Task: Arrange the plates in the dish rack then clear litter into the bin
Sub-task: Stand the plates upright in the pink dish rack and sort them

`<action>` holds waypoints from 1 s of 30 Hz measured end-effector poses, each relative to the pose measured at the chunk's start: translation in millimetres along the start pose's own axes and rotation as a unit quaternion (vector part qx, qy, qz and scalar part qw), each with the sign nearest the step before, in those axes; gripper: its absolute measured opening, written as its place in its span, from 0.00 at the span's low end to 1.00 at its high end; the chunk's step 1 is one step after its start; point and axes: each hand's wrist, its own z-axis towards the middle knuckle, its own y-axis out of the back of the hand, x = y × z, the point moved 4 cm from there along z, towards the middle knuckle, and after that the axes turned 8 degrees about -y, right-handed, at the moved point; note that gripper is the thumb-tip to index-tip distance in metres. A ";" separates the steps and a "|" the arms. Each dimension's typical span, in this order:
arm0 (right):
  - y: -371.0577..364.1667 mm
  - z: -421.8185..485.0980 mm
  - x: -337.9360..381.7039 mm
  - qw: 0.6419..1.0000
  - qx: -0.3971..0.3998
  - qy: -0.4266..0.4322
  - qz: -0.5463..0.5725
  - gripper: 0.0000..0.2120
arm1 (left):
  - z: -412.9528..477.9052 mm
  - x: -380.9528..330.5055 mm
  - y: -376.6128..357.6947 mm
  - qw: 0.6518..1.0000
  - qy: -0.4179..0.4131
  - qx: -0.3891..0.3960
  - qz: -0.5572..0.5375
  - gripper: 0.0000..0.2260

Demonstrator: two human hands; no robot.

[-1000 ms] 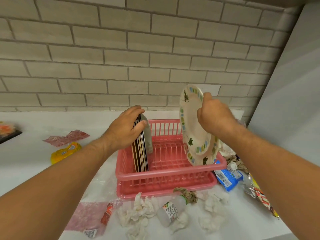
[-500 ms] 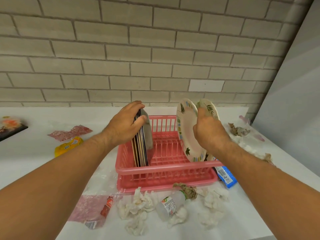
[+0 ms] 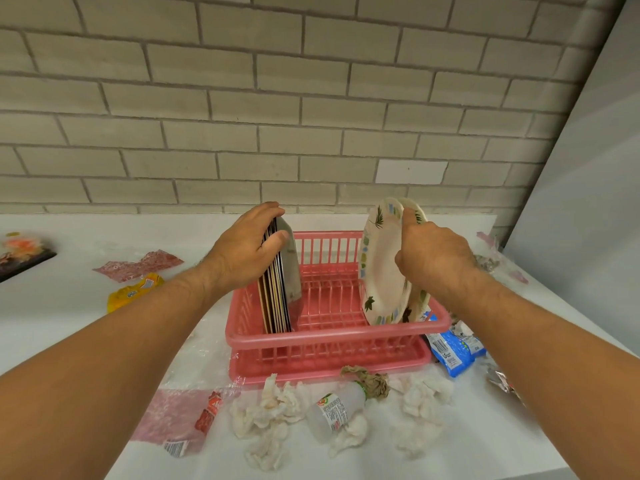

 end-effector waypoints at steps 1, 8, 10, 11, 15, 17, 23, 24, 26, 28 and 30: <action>0.4 1.0 -0.8 1.000 -0.003 0.003 -0.004 0.30 | -0.6 -0.3 0.2 1.000 0.008 -0.005 -0.008 0.22; 1.1 5.9 -2.7 0.999 -0.017 0.020 -0.037 0.29 | -2.1 1.3 0.3 0.998 0.032 -0.018 -0.045 0.20; 1.8 7.9 -2.7 0.998 -0.019 0.024 -0.049 0.29 | -1.7 1.8 -0.3 0.999 0.028 -0.019 -0.041 0.20; 2.4 8.7 -3.1 0.998 -0.022 0.026 -0.051 0.29 | -1.6 2.1 -0.5 0.999 0.027 -0.019 -0.040 0.20; 2.0 9.8 -6.1 0.998 -0.025 0.031 -0.056 0.28 | -0.9 2.2 -1.0 0.999 0.028 -0.020 -0.038 0.20; 1.6 9.4 -8.0 0.998 -0.025 0.031 -0.045 0.29 | -0.7 2.4 -1.5 0.999 0.026 -0.022 -0.037 0.20; 2.8 2.9 -10.7 0.999 -0.017 0.034 -0.020 0.36 | -0.2 1.9 -2.2 0.998 0.026 -0.028 -0.040 0.20; 2.5 2.3 -10.8 0.999 -0.017 0.031 -0.019 0.37 | -0.1 1.9 -2.1 0.998 0.028 -0.028 -0.041 0.19; 0.8 2.2 -10.5 1.000 -0.017 0.023 -0.013 0.35 | -0.3 1.8 -1.9 0.998 0.028 -0.027 -0.041 0.19; -0.8 2.3 -9.7 1.000 -0.012 0.016 -0.009 0.33 | -0.7 1.6 -1.3 0.998 0.029 -0.027 -0.042 0.19; -1.7 2.2 -9.9 1.000 -0.009 0.020 0.001 0.34 | -1.1 1.4 -0.8 0.998 0.031 -0.027 -0.042 0.19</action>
